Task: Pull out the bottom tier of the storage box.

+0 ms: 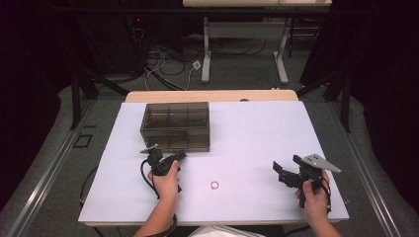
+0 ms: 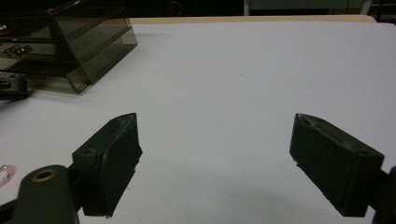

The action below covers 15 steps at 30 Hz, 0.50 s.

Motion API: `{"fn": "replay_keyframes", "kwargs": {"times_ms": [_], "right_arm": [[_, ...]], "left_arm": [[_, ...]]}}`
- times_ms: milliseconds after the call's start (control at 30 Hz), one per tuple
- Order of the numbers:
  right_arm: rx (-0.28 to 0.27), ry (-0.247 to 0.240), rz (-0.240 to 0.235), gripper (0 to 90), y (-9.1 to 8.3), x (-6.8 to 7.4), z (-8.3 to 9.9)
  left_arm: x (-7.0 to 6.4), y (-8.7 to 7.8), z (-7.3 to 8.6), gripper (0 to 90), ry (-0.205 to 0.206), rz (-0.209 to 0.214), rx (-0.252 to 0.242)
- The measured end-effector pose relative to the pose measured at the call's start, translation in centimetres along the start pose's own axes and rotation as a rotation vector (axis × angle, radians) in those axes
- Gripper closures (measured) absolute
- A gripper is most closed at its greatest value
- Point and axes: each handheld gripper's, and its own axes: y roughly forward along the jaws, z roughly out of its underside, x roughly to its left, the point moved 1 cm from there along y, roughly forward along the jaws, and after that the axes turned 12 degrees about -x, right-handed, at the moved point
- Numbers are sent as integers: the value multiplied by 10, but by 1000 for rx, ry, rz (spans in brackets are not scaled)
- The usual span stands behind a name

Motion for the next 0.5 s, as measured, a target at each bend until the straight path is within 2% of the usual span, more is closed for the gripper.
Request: {"fn": "replay_keyframes", "kwargs": {"times_ms": [233, 500], "right_arm": [[3, 2, -7, 155, 0, 0, 0], [0, 1, -5, 155, 1, 0, 1]], "left_arm": [[1, 0, 1, 823, -5, 3, -9], [0, -1, -1, 801, -5, 7, 6]]}}
